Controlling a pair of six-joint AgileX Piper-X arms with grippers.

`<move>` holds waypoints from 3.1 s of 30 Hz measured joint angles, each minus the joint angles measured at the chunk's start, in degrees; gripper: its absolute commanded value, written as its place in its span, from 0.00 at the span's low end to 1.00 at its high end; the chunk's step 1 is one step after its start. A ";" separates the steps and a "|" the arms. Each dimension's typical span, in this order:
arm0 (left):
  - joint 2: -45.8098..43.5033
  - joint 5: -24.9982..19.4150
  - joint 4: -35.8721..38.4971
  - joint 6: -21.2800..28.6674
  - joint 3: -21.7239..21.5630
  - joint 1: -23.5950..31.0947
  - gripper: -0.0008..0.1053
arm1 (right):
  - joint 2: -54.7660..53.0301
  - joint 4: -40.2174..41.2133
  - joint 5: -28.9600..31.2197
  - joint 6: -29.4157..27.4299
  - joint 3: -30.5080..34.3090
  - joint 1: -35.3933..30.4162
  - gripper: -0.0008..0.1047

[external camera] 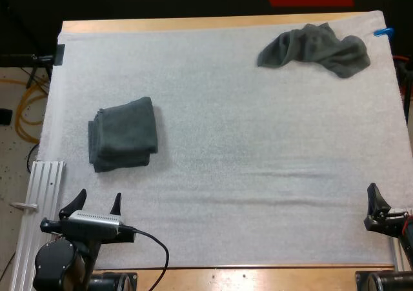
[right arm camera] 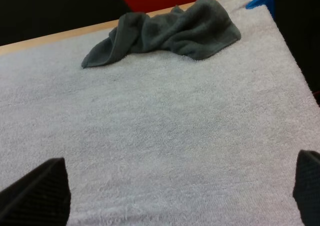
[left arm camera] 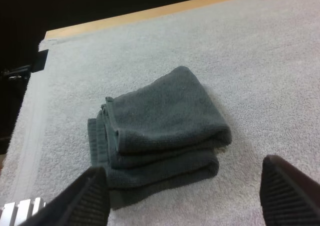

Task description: Pick towel from pile fold and stack

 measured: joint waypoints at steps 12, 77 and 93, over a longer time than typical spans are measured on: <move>0.00 1.69 0.09 -0.05 -0.47 -0.04 0.59 | 0.00 0.67 0.00 0.00 -0.58 0.00 0.84; 32.97 19.22 -5.59 -0.30 -24.91 -18.99 0.59 | 124.69 -25.33 11.43 31.54 -68.77 0.00 0.49; 32.97 19.22 -7.48 -1.41 -24.91 -18.99 0.59 | 123.52 -27.91 13.23 30.77 -69.69 0.00 0.02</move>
